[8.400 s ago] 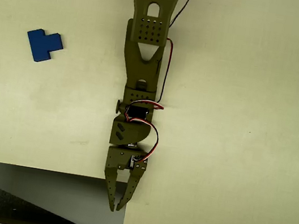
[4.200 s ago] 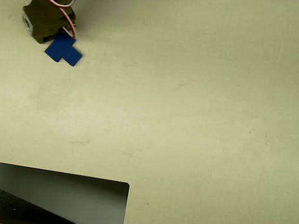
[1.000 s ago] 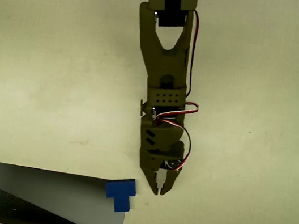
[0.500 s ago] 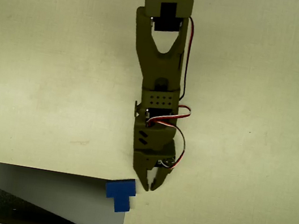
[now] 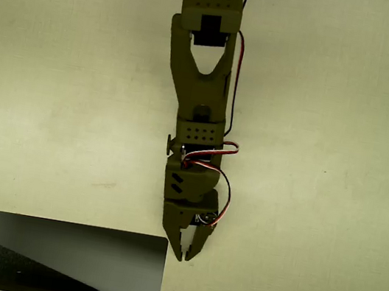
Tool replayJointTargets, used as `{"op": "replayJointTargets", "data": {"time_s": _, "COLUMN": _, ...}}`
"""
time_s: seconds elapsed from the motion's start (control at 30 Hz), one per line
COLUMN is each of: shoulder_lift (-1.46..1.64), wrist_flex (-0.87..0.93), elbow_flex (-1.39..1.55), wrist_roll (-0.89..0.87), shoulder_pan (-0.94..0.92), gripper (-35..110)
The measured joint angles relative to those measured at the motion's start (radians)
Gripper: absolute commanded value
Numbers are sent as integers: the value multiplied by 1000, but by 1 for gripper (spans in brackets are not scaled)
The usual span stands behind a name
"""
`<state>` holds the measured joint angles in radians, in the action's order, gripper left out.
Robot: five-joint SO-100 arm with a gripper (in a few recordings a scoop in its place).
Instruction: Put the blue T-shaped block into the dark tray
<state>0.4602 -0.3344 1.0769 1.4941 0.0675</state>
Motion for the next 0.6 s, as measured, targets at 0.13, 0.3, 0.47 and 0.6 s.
{"op": "replayJointTargets", "data": {"time_s": 0.13, "shoulder_lift": -222, "wrist_flex": -143, "elbow_flex": -296, "wrist_roll": 2, "shoulder_pan": -17, "gripper": 0}}
{"op": "replayJointTargets", "data": {"time_s": 0.3, "shoulder_lift": -518, "wrist_flex": -138, "elbow_flex": -707, "wrist_roll": 18, "shoulder_pan": 3, "gripper": 0}}
{"op": "replayJointTargets", "data": {"time_s": 0.47, "shoulder_lift": -601, "wrist_flex": -155, "elbow_flex": -810, "wrist_roll": 63, "shoulder_pan": 3, "gripper": 0}}
{"op": "replayJointTargets", "data": {"time_s": 0.6, "shoulder_lift": -606, "wrist_flex": -163, "elbow_flex": -816, "wrist_roll": 78, "shoulder_pan": 11, "gripper": 0}}
